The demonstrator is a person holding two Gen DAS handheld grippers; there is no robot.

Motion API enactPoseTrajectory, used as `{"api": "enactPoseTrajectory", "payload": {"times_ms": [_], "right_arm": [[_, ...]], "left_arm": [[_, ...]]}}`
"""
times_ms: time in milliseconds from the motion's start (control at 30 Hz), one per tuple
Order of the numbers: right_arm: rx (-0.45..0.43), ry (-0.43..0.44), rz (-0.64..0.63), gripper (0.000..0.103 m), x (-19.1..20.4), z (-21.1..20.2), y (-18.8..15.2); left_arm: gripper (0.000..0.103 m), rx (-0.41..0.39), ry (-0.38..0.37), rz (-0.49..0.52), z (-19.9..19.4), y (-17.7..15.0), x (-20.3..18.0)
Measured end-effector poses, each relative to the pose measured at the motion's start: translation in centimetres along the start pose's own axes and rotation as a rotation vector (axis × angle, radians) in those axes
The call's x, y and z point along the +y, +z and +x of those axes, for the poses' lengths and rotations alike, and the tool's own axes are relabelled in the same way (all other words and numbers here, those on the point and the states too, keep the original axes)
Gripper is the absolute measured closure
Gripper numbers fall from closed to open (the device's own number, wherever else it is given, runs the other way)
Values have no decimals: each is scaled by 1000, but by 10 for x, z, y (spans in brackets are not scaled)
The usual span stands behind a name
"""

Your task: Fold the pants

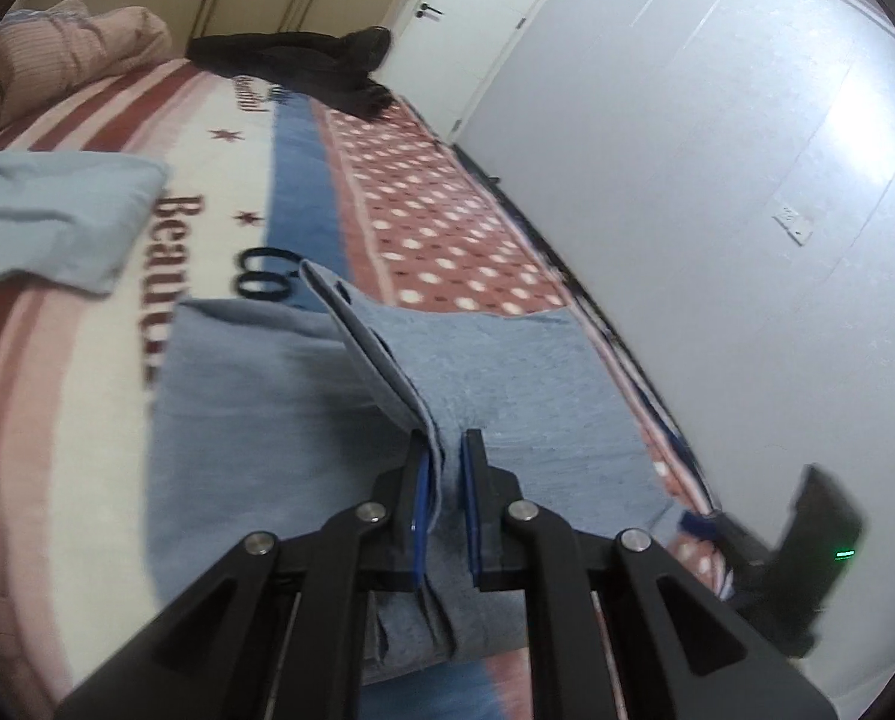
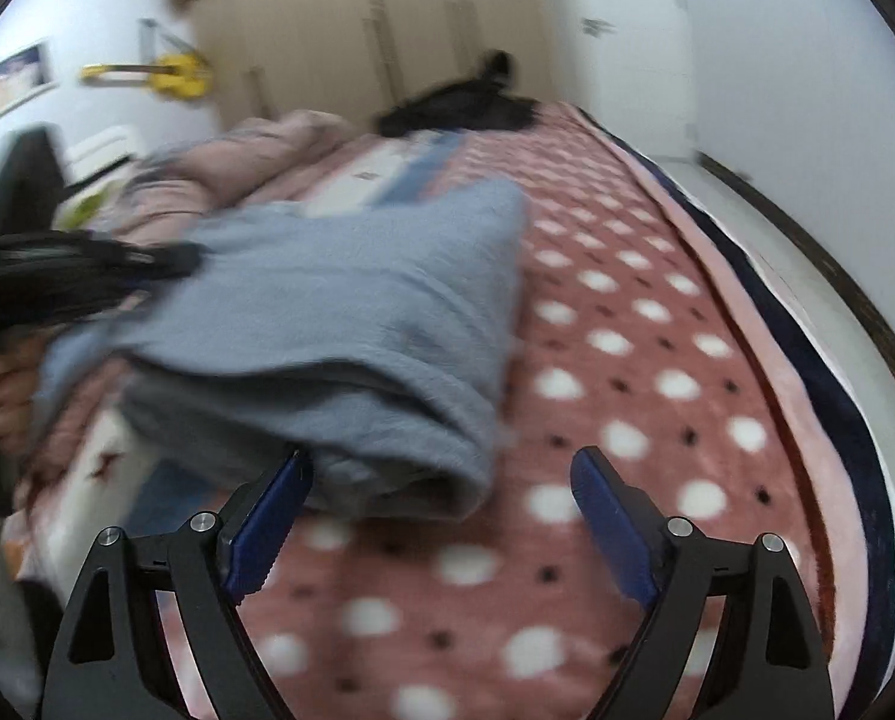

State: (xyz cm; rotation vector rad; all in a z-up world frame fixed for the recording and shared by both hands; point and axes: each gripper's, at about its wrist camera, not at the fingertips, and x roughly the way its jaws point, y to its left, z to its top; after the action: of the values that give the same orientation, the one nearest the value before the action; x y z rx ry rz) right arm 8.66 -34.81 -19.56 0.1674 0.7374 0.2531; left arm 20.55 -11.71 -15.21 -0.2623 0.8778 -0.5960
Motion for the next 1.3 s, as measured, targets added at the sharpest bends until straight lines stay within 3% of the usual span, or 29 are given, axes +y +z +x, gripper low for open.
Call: {"api": "enactPoseTrajectory", "payload": {"times_ms": [133,267,333,433,500,567,700,900,1067,1100,1233,1300], "right_arm": [[-24,127,-11,17,11,-14,17],[-12,147,45,17,6,0,30],[4,162,85,17,-2,11,37],[15,135,100,17,-6,24,47],[24,108,75,17,-5,31,53],[51,61,63,17,-5,43,57],[85,63,68,14,-9,55,52],[161,-3,27,11,-13,67,37],[166,-30,8,10,-17,64,36],[166,-19,18,10,-18,62,37],[168,170,119,11,-24,62,45],[201,196,121,25,-21,70,43]], "left_arm": [[95,35,49,-11,6,-11,23],[87,53,122,-15,14,-21,35],[85,51,200,-1,13,-23,40],[61,51,227,-2,7,-20,48],[37,25,240,-15,1,-18,51],[31,38,245,-21,3,-17,54],[27,75,231,-34,15,-19,56],[26,91,222,-27,27,-22,49],[26,97,229,-14,30,-23,48],[26,97,226,-17,30,-23,48],[26,98,205,-17,32,-25,46],[26,100,199,-10,34,-26,44]]}}
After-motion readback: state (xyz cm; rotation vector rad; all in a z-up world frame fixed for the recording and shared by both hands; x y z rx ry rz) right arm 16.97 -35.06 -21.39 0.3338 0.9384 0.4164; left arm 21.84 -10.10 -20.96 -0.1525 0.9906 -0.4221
